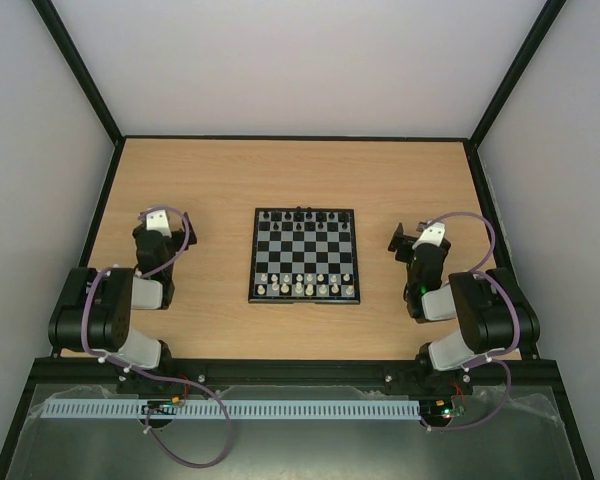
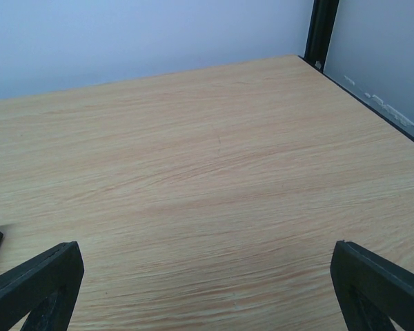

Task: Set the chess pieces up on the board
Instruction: Reset both arms

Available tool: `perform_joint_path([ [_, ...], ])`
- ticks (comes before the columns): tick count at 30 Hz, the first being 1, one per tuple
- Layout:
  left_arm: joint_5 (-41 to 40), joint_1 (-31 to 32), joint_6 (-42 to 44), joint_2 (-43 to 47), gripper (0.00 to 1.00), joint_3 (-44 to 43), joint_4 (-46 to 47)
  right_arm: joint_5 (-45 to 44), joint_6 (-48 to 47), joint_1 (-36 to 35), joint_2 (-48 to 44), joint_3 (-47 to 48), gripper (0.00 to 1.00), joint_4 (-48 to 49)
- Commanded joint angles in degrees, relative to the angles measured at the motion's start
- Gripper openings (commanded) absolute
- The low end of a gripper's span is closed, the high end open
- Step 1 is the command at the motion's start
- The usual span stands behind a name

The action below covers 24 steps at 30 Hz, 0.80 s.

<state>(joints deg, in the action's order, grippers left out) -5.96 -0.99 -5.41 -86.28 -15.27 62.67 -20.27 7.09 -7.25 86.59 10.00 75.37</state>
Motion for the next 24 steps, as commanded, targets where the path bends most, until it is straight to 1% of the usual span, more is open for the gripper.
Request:
perform_joint_path([
  [1, 0.5, -0.2, 0.0, -0.1, 0.99, 0.0, 4.1, 1.1, 0.6, 1.0, 0.3, 1.6, 0.99, -1.4],
  [6, -0.2, 0.8, 1.1, -0.3, 0.99, -0.7, 3.3, 1.7, 0.7, 1.3, 0.3, 2.0, 0.99, -2.0],
  [8, 2.6, 0.8, 2.4, -0.9, 0.99, -0.8, 3.6, 1.8, 0.7, 1.3, 0.3, 2.0, 0.99, -2.1],
  [10, 3.5, 0.2, 1.8, -1.2, 0.99, -0.3, 4.7, 1.7, 0.7, 1.3, 0.3, 2.0, 0.99, -2.1],
  [11, 3.5, 0.1, 1.8, -1.3, 0.99, 0.5, 6.2, 1.8, 0.6, 1.3, 0.3, 2.0, 0.99, -2.0],
  [24, 2.8, 0.5, 2.0, -1.1, 0.99, 0.7, 6.4, 2.0, 0.8, 1.4, 0.4, 2.3, 0.99, -2.6],
])
